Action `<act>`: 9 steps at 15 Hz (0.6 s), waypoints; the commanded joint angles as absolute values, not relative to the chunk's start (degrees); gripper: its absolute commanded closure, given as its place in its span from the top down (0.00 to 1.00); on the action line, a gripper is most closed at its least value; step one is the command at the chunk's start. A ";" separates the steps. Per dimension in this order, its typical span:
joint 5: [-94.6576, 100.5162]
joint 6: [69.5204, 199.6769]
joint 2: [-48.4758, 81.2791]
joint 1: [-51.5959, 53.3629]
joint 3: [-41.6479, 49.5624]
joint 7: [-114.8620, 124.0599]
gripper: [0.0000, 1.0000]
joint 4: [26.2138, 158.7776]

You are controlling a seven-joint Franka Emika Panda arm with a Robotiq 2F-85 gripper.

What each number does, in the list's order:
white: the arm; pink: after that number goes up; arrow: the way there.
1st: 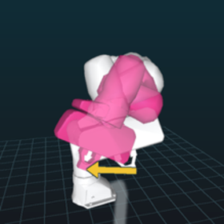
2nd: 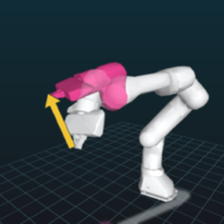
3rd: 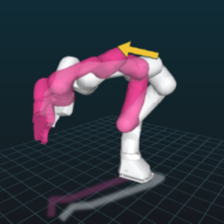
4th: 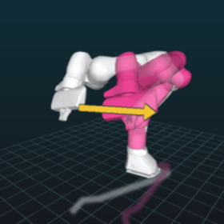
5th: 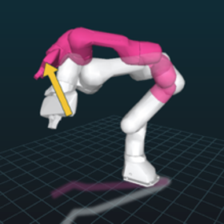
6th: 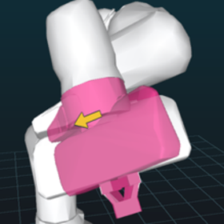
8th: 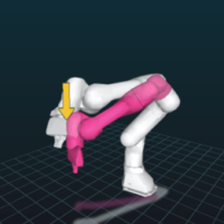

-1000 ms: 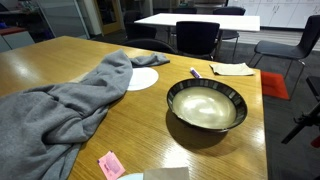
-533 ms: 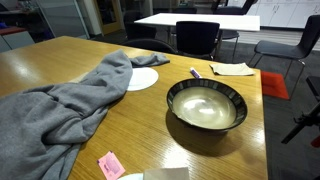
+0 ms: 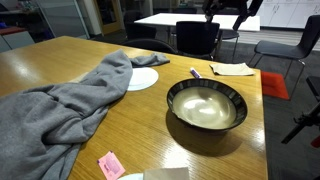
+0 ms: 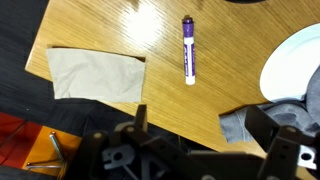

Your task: Put the marker in the bowl

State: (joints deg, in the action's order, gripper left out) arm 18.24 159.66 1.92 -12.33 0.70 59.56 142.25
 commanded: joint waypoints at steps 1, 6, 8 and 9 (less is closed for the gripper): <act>21.39 162.70 6.64 -8.21 4.24 64.46 1.00 140.66; 19.96 166.02 12.90 -2.89 8.76 64.22 1.00 138.85; 18.72 167.06 15.10 -1.27 10.20 62.87 1.00 137.93; 18.06 167.62 16.37 -0.64 10.86 62.19 1.00 137.31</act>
State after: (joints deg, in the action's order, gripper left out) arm 19.83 165.46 12.70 -3.29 8.39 63.36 139.66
